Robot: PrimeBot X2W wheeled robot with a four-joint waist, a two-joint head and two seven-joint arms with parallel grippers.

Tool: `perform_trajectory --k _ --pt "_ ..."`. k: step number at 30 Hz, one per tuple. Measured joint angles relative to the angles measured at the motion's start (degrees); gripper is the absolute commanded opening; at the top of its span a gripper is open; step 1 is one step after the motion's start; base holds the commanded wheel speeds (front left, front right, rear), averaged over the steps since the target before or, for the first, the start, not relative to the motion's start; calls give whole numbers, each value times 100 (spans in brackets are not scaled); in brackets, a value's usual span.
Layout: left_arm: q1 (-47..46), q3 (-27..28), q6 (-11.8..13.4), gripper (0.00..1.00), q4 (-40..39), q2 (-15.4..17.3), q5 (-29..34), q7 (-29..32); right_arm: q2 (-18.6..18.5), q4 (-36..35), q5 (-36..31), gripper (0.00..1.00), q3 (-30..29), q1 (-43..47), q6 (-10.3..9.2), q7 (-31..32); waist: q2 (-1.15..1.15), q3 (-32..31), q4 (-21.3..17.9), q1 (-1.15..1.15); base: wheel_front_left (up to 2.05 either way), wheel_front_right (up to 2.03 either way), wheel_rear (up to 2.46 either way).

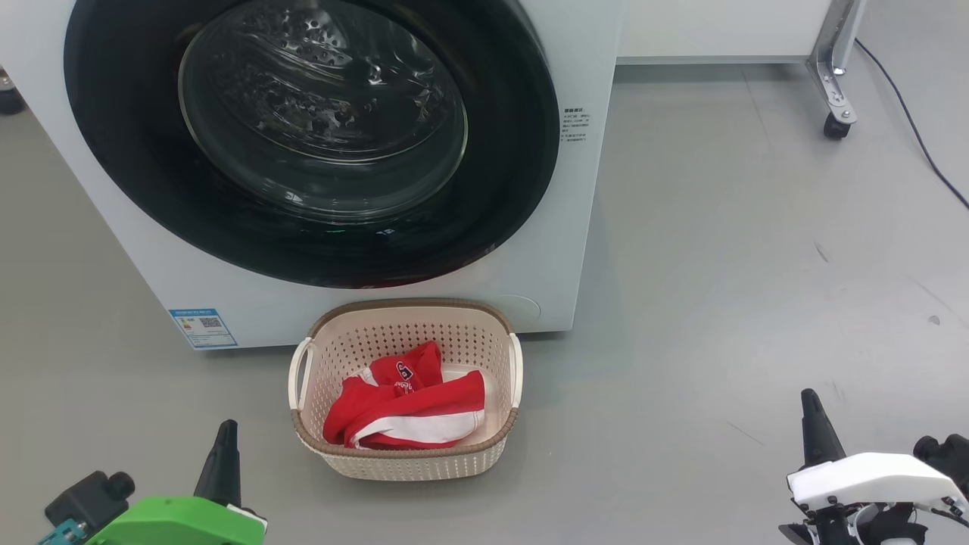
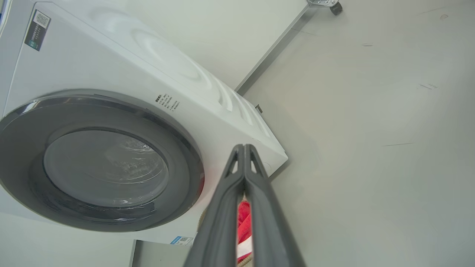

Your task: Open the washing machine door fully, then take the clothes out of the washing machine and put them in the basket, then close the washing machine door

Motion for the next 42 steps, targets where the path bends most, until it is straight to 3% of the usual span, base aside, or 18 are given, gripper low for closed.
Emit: perform_trajectory --k 42 --pt "-447 770 -446 0 368 -21 -3194 666 -49 528 3161 0 -624 -661 458 692 0 -19 -268 0 0 0 0"
